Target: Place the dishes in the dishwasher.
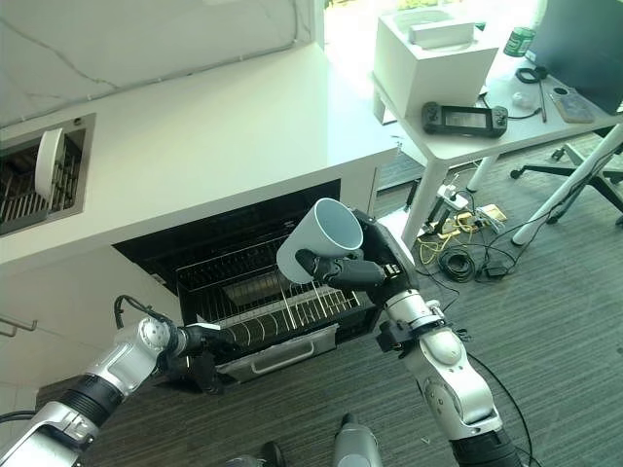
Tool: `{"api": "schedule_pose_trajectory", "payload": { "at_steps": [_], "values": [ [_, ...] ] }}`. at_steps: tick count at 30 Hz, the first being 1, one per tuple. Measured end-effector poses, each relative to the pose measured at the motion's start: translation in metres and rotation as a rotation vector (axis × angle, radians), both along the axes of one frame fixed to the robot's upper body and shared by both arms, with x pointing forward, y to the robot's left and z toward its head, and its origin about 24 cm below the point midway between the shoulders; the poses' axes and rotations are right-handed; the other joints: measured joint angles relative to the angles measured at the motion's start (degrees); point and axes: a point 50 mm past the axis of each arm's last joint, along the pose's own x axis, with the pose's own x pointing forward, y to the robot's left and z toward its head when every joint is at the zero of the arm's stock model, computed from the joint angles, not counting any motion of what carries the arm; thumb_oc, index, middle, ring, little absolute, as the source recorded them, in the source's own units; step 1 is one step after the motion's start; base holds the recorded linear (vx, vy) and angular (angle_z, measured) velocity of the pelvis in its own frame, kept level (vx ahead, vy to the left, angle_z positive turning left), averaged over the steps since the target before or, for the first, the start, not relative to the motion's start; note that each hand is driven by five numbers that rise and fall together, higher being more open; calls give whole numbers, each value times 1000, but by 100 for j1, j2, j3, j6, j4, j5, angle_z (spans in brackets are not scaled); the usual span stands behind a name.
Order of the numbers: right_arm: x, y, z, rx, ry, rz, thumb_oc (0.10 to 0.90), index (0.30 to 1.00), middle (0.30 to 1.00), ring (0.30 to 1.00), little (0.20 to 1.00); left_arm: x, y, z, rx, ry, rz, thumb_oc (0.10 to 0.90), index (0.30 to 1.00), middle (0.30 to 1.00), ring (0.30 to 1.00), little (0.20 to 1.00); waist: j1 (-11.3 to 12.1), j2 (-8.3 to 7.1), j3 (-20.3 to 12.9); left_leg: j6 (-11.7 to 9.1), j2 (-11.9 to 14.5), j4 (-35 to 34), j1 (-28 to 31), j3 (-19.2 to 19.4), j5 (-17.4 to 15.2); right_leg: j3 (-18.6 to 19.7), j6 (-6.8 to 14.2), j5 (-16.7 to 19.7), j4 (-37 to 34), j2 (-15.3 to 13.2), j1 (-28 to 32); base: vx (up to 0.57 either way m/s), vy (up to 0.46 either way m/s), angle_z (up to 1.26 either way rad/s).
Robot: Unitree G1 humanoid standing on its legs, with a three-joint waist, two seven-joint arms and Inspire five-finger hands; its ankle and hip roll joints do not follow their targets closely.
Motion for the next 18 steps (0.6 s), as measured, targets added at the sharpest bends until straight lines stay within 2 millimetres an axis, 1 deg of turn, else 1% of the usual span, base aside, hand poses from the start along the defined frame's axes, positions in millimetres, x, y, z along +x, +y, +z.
{"api": "schedule_pose_trajectory", "payload": {
  "at_steps": [1, 4, 5, 6, 11, 14, 16, 18],
  "values": [
    [0, 0, 0, -2, 1, 1, 400, 300, 300, 300, 300, 0, 0, 0, 0, 5, -2, 800, 900, 900, 900, 900, -1, 17, 0, 4, -7, -7, 9, 21, -2, 5, 5, 3, -7, -10, 0, 22, 69, -6],
    [2, 0, 2, -24, 4, 16, 400, 300, 300, 300, 300, 1, -3, 2, -8, 24, -22, 800, 900, 900, 900, 900, -6, 136, -5, 6, -35, -62, 62, 60, -1, 20, 5, 3, -7, -34, 18, 16, 71, -3],
    [3, -2, 5, -44, -6, 18, 400, 300, 300, 300, 300, 1, -8, 2, -18, 27, -38, 800, 900, 900, 900, 900, -11, 251, -8, 13, -63, -113, 89, 57, 2, 15, 5, 3, -7, -60, 28, 17, 68, 2],
    [3, -3, 6, -49, -5, 18, 400, 300, 300, 300, 300, 1, -11, 2, -24, 27, -47, 800, 900, 900, 900, 900, -4, 322, -22, 14, -78, -120, 90, 56, 3, 14, 6, 3, -9, -74, 28, 19, 37, 4],
    [4, -2, 4, -56, 11, 21, 400, 300, 300, 300, 300, 0, -12, 4, -33, 27, -50, 800, 900, 900, 900, 900, 10, 349, -40, 15, -79, -124, 82, 44, 4, -4, 6, 2, -8, -77, 30, 0, 0, 0],
    [4, -3, 4, -57, 10, 21, 400, 300, 300, 300, 300, 0, -8, 8, -65, 4, -18, 800, 900, 900, 900, 900, 21, 349, -40, 15, -79, -126, 77, 34, 4, -11, 6, 2, -8, -79, 32, 0, 0, 0],
    [3, -5, 5, -57, 9, 7, 400, 300, 300, 300, 300, -6, -6, 14, -136, -34, 5, 800, 900, 900, 900, 900, 51, 349, -40, 20, -79, -124, 63, 4, 9, -37, 9, -1, -7, -82, 33, 21, -26, 6],
    [2, -14, 4, -60, 10, -39, 400, 300, 300, 300, 300, -12, -4, 22, -239, -88, 48, 800, 900, 900, 900, 900, 189, 348, -40, 24, -81, -123, 55, -61, 13, -84, 34, -18, -3, -91, 71, 14, -52, 17]
  ]
}}
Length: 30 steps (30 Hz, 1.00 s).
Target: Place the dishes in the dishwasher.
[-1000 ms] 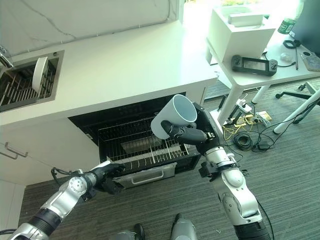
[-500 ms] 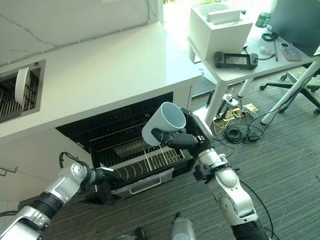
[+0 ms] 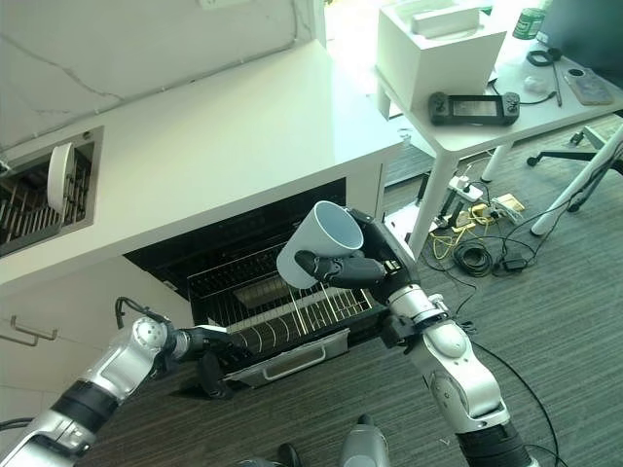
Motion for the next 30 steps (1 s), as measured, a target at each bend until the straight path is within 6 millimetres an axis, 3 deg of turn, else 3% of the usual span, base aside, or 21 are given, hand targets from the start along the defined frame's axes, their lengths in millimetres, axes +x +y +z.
{"api": "schedule_pose_trajectory", "payload": {
  "at_steps": [4, 6, 8, 10, 14, 19, 21, 23, 25, 26, 27, 28, 30],
  "values": [
    [-2, -21, 5, -12, -42, -109, 400, 300, 300, 300, 300, -23, -3, 29, -422, -82, 112, 800, 900, 900, 900, 900, 347, -59, 12, -6, -17, 27, -120, -238, 62, -204, 37, -55, 50, -54, 50, -7, -87, 32],
    [-2, -34, 10, 2, -84, -169, 400, 300, 300, 300, 300, -27, 15, 34, -532, -153, 255, 800, 900, 900, 900, 900, 481, -176, 9, -27, 2, 101, -180, -346, 77, -281, 6, -100, 126, -54, 58, 19, -79, 23],
    [-3, -36, 11, 19, -102, -187, 400, 300, 300, 300, 300, -38, 44, 27, -591, -220, 471, 800, 900, 900, 900, 900, 498, -362, 1, -60, 29, 166, -190, -410, 34, -365, -31, -145, 136, -55, 94, 29, -64, 15],
    [-6, -43, 11, 38, -127, -264, 400, 300, 300, 300, 300, -45, 54, 23, -754, -330, 705, 800, 900, 900, 900, 900, 684, -543, -95, -58, 35, 266, -252, -491, 33, -447, -28, -143, 124, -50, 104, 10, -61, 20],
    [-8, -33, 12, 62, -149, -264, 400, 300, 300, 300, 300, -40, 37, 31, -955, -449, 793, 800, 900, 900, 900, 900, 810, -687, -139, -50, 39, 333, -337, -578, 27, -541, -23, -137, 62, -52, 119, 33, -81, 13],
    [-9, -35, 16, 25, -167, -319, 400, 300, 300, 300, 300, -33, 26, 53, -1040, -568, 764, 800, 900, 900, 900, 900, 760, -802, -169, -55, 76, 435, -431, -617, -25, -552, -27, -139, 113, -20, 106, 91, -94, 1],
    [-9, -39, 16, 6, -167, -344, 400, 300, 300, 300, 300, -26, 23, 60, -1053, -597, 752, 800, 900, 900, 900, 900, 754, -865, -132, -51, 92, 567, -729, -675, -14, -547, -30, -137, 192, -15, -154, -312, -163, 8],
    [-7, -41, 19, 4, -188, -368, 400, 300, 300, 300, 300, -17, 18, 75, -1073, -653, 700, 800, 900, 900, 900, 900, 747, -979, 3, -53, 119, 775, -1367, -762, 72, -485, -93, -78, 330, 26, -742, -346, -83, 14],
    [0, -39, 36, -5, -266, -385, 400, 300, 300, 300, 300, -4, 10, 108, -1106, -735, 580, 800, 900, 900, 900, 900, 775, -1052, 559, -50, 187, 819, -2080, -826, 367, -550, -219, 220, 281, 93, -1373, -216, -31, 10],
    [7, -36, 39, -19, -275, -384, 400, 300, 300, 300, 300, 1, 6, 114, -1111, -746, 566, 800, 900, 900, 900, 900, 766, -1036, 873, -28, 187, 803, -2181, -827, 455, -544, -232, 309, 260, 96, -1482, -172, -14, 0],
    [8, -35, 40, -24, -277, -383, 400, 300, 300, 300, 300, 2, 5, 115, -1114, -749, 562, 800, 900, 900, 900, 900, 763, -1030, 953, -31, 188, 795, -2197, -828, 462, -540, -234, 320, 253, 96, -1497, -98, -7, -1],
    [13, -34, 45, -40, -292, -387, 400, 300, 300, 300, 300, 5, -1, 122, -1127, -759, 532, 800, 900, 900, 900, 900, 765, -948, 1352, -30, 189, 792, -2210, -826, 493, -538, -251, 381, 235, 95, -1495, -61, -11, -2],
    [20, -30, 44, -80, -273, -387, 400, 300, 300, 300, 300, 8, -6, 122, -1128, -751, 523, 800, 900, 900, 900, 900, 746, -869, 1607, -16, 187, 773, -2249, -814, 456, -526, -242, 428, 215, 93, -1530, -18, -11, 0]
  ]
}}
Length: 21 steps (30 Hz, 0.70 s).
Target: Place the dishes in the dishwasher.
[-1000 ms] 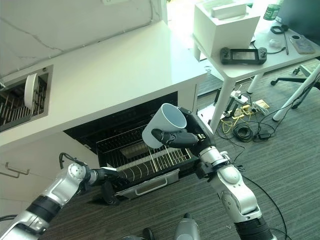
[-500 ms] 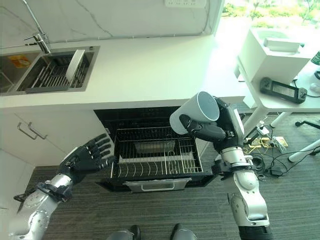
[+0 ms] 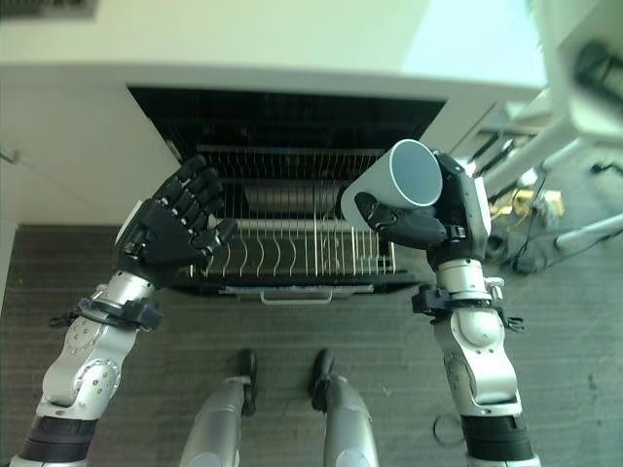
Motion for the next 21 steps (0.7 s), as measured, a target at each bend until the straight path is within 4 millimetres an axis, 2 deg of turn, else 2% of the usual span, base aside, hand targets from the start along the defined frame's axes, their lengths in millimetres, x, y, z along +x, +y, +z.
{"api": "schedule_pose_trajectory", "payload": {
  "at_steps": [3, 5, 9, 11, 16, 21],
  "values": [
    [0, -2, -6, -67, 52, -10, 400, 300, 300, 300, 300, 0, -2, 0, 3, -2, -6, 800, 900, 900, 900, 900, 5, 12, 8, -12, 1, -77, 37, 27, 77, 0, -3, 8, -36, 3, 8, -24, -17, 1],
    [0, -8, 1, -121, 42, -29, 400, 300, 300, 300, 300, 1, -2, 4, 5, -27, -6, 800, 900, 900, 900, 900, 7, 12, 8, -9, -1, -126, 128, 49, 85, -4, -3, 9, -97, 7, 101, 0, 0, 0],
    [2, -8, 8, -146, 22, -34, 400, 300, 300, 300, 300, 2, 1, 9, 30, -39, -3, 800, 900, 900, 900, 900, 7, 11, 8, 11, -14, -184, 365, 84, 66, 12, 0, 9, -191, 14, 324, 10, 7, -2],
    [5, -7, 17, -184, 2, -46, 400, 300, 300, 300, 300, 2, 2, 12, 39, -53, -3, 800, 900, 900, 900, 900, -3, 10, 6, 21, -19, -159, 372, 93, 60, 29, 10, 18, -193, 14, 334, -38, 9, -2],
    [9, -10, 24, -248, 8, -80, 400, 300, 300, 300, 300, 3, 4, 15, 58, -61, -2, 800, 900, 900, 900, 900, 22, 9, 4, 19, -18, -157, 363, 91, 51, 40, 22, 32, -192, 14, 333, 0, 0, 0],
    [28, -27, 26, -400, 127, -156, 400, 300, 300, 300, 300, 5, 5, 22, 82, -81, -7, 800, 900, 900, 900, 900, 48, 5, 0, 16, -15, -135, 352, 91, 58, 33, 19, 43, -201, 20, 333, -21, -49, 0]
  ]
}}
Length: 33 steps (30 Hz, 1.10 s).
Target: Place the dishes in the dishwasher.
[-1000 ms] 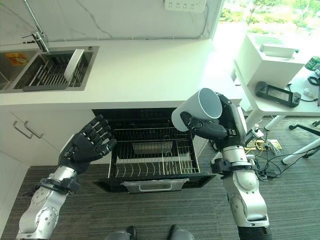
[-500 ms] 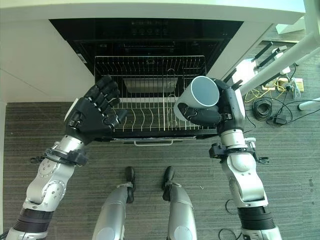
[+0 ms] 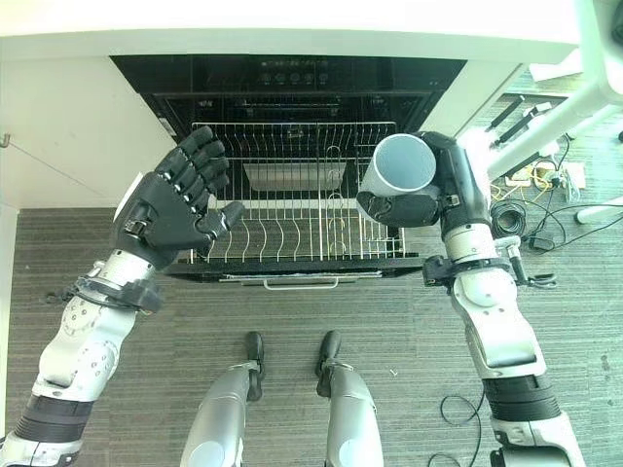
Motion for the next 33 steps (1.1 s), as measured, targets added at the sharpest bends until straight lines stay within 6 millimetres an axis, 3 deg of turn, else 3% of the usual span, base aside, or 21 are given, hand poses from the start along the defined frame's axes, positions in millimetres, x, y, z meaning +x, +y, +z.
{"api": "schedule_pose_trajectory", "payload": {
  "at_steps": [8, 12, 18, 24, 33],
  "values": [
    [24, -34, -15, -56, 207, -161, 400, 300, 300, 300, 300, 6, 4, 10, 11, -13, -19, 800, 900, 900, 900, 900, 151, -2, -1, -3, 29, 73, -25, -51, -1, -47, -20, 20, -30, 31, 35, -3, -56, 1],
    [39, -39, -11, -32, 248, -184, 400, 300, 300, 300, 300, 10, 6, 13, 35, -14, -21, 800, 900, 900, 900, 900, 172, -2, -1, -5, 35, 78, -16, -81, 0, -73, -9, 90, -144, 52, 117, 1, -20, 2],
    [52, -41, -4, 24, 297, -176, 400, 300, 300, 300, 300, 14, -2, 22, 52, -28, -81, 800, 900, 900, 900, 900, 425, -1, 0, -2, 24, 80, -55, -83, 1, -99, 2, 123, -224, 52, 111, 2, 4, 1],
    [63, -39, 9, 72, 304, -161, 400, 300, 300, 300, 300, 19, -6, 18, 38, 7, -108, 800, 900, 900, 900, 900, 497, 3, 1, 8, -8, 67, -78, -100, -2, -119, 14, 131, -263, 32, 113, 4, 50, 2],
    [68, -48, 0, 60, 373, -208, 400, 300, 300, 300, 300, 20, -12, 19, 46, 5, -131, 800, 900, 900, 900, 900, 602, 27, 9, 17, -27, -32, -93, -98, 30, -122, 15, 130, -300, 29, 65, -5, 11, 0]
  ]
}}
